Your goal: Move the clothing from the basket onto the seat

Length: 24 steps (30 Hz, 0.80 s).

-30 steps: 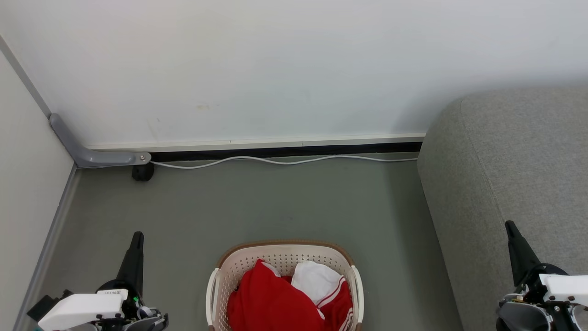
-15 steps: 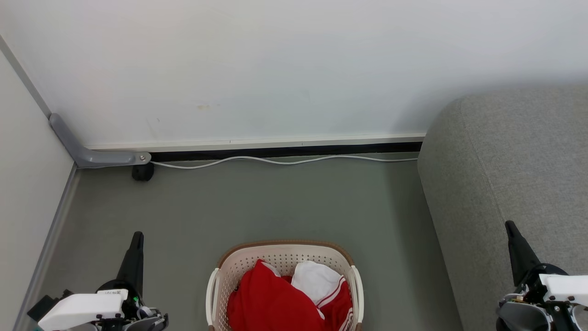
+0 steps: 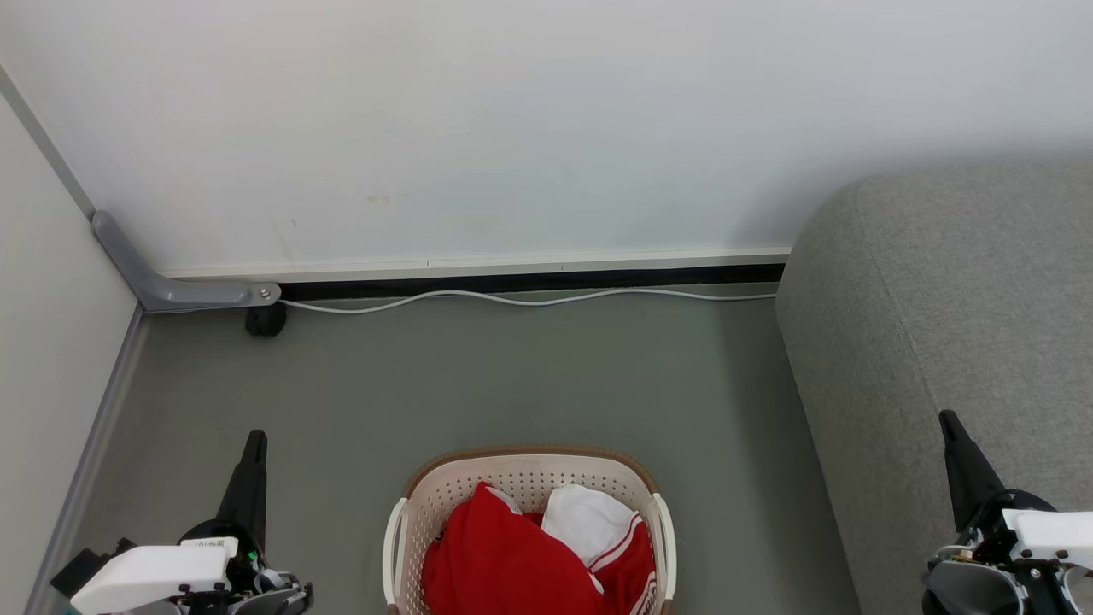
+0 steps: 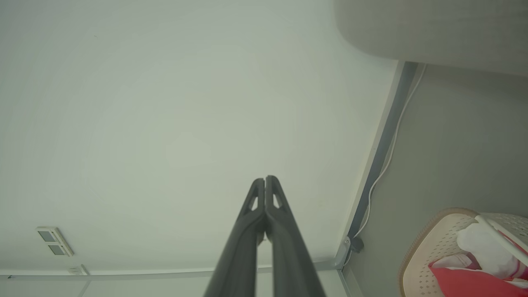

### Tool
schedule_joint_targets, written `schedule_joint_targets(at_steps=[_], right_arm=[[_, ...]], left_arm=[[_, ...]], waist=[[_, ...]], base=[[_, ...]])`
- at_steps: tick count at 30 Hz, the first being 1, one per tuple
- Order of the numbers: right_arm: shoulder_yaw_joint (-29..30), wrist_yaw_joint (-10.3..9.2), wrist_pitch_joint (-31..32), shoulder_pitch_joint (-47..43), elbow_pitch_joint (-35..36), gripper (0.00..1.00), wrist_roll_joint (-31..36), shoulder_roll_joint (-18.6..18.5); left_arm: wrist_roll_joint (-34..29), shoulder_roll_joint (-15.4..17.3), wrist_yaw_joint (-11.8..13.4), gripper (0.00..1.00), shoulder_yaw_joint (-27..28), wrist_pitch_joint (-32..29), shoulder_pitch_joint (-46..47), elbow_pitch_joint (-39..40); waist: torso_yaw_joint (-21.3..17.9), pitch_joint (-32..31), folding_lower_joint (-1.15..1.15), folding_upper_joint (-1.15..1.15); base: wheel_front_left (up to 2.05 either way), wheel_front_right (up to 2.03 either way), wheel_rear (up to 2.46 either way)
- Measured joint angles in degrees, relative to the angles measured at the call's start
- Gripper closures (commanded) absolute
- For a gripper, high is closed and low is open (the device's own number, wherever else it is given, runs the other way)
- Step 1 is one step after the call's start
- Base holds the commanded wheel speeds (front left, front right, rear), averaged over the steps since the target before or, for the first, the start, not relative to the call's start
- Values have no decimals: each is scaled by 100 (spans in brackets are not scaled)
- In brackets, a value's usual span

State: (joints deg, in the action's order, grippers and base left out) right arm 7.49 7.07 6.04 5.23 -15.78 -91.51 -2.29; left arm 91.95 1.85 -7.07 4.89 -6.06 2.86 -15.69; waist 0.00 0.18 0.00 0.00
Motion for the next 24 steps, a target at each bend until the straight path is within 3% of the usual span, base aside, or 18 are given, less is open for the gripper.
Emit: schedule_joint_targets(at_steps=[24], right_arm=[[0, 0, 0, 0, 0, 100, 0, 0]], left_arm=[[0, 0, 0, 100, 0, 0, 0, 0]], waist=[[0, 0, 0, 0]], base=[[0, 0, 0]])
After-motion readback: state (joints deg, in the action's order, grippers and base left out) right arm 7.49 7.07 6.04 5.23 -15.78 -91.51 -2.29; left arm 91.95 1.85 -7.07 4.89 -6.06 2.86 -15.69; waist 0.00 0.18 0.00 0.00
